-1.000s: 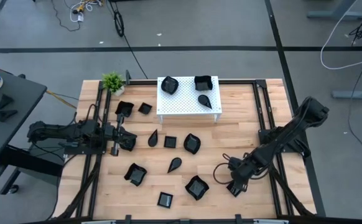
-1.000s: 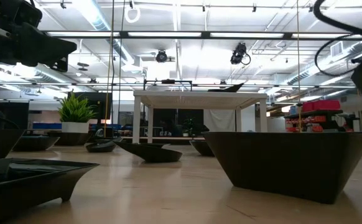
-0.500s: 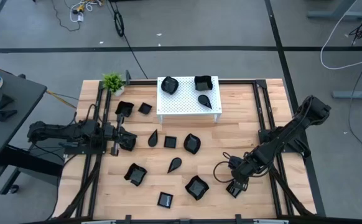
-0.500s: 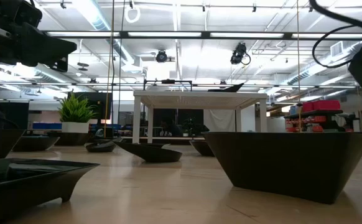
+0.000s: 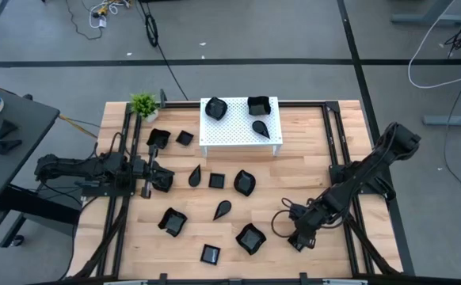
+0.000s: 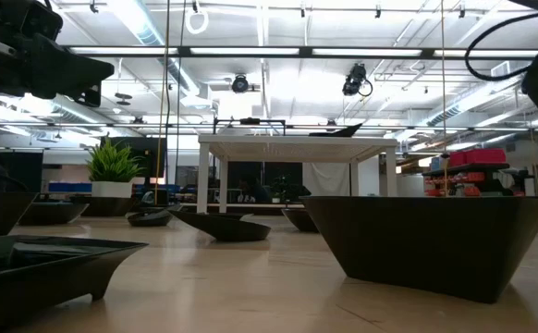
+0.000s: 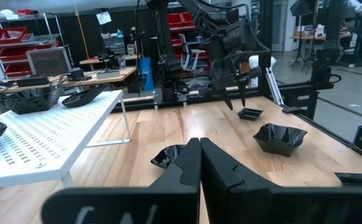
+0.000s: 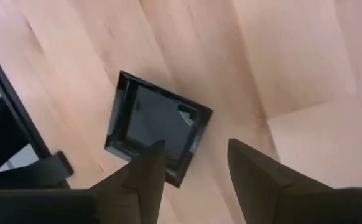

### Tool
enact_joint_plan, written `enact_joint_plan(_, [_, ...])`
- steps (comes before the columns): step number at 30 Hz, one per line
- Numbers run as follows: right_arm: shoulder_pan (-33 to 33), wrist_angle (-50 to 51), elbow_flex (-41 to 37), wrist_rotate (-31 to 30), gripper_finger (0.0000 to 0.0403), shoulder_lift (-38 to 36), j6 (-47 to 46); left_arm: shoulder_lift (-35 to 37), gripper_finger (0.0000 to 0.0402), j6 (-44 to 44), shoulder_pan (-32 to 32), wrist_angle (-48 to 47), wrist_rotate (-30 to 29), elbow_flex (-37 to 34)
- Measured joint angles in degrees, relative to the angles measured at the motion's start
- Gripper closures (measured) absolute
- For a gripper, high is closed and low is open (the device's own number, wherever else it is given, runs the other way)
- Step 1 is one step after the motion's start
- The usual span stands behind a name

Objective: Pick & Place Mini shaped plates
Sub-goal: Put the square plate on the shelf

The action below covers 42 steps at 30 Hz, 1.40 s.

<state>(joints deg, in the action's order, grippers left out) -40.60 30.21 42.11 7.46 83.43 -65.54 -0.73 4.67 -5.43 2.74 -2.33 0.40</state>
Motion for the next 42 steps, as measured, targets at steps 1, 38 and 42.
enact_joint_plan(1, [0.0, 0.2, 0.0, 0.0, 0.0227, 0.4, 0.0, 0.0, 0.0399, 0.0, 0.0, 0.0, 0.0, 0.0])
enact_joint_plan(38, [-0.2, -1.7, 0.0, 2.6, 0.035, 5.2, -1.3, 0.0, 0.0399, 0.0, 0.0, 0.0, 0.0, 0.0])
enact_joint_plan(42, [-0.2, -1.7, 0.0, 2.6, 0.0371, 5.2, -1.3, 0.0, 0.0399, 0.0, 0.0, 0.0, 0.0, 0.0])
